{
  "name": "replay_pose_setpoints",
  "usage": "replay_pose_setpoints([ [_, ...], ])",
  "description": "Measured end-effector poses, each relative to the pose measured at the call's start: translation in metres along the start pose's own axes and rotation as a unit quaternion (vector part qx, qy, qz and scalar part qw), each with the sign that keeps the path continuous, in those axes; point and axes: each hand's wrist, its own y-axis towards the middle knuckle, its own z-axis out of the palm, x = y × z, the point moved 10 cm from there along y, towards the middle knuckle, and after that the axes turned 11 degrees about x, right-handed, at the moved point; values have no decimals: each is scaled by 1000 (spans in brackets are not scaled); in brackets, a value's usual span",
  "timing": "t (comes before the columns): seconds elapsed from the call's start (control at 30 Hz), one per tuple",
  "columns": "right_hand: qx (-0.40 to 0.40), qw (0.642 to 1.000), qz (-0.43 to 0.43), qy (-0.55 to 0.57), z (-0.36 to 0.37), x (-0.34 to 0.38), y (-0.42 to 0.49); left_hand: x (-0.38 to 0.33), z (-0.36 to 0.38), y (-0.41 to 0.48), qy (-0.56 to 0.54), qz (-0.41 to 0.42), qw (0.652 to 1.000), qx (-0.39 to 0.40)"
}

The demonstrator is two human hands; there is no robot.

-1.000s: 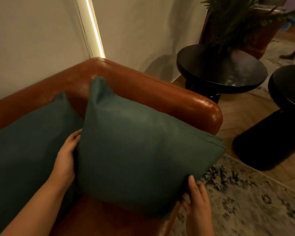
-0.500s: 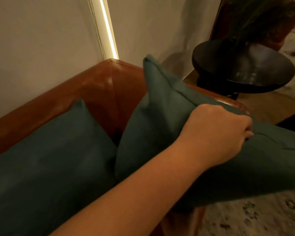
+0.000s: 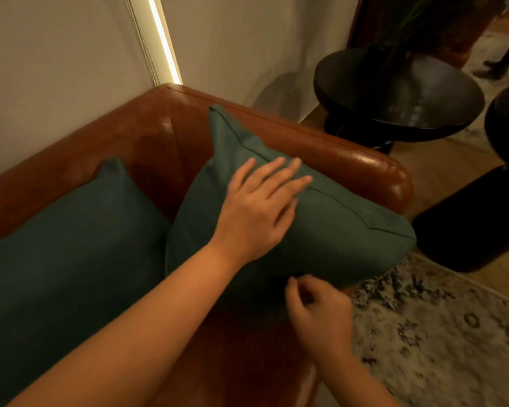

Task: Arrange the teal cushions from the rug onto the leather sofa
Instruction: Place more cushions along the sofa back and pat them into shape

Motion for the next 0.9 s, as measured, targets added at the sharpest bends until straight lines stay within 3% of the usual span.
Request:
replay_pose_setpoints([
  [0.07, -127, 985, -110, -48, -51, 28, 18, 29, -3, -28, 14, -102, 994, -26],
  [0.1, -159, 971, -166, -64, -66, 40, 20, 41, -1, -42, 16, -132, 991, -25],
  [0.17, -181, 957, -197, -112, -77, 55, 29, 61, 9, -67, -12, -168, 986, -15],
  [0.23, -119, 961, -197, -151, -76, 64, 60, 87, 27, -93, -111, -235, 966, -11],
  [0.33, -2, 971, -179, -158, -55, 85, 86, 124, 64, -143, -229, -382, 895, -7],
  [0.47, 56, 969, -191, -149, -25, 131, 106, 140, 98, -204, -309, -503, 805, -56],
  [0.6, 96, 974, -150, -138, 1, 155, 126, 127, 109, -227, -333, -567, 745, -110],
  [0.63, 84, 977, -138, -141, 1, 154, 131, 122, 112, -238, -328, -610, 708, -137],
  [0.77, 20, 968, -167, -187, -5, 155, 124, 98, 132, -278, -368, -770, 479, -206],
  [0.87, -26, 959, -203, -197, -12, 159, 113, 79, 161, -291, -481, -789, 301, -236],
  [0.9, -41, 955, -214, -202, -15, 161, 110, 76, 169, -285, -539, -752, 279, -256],
])
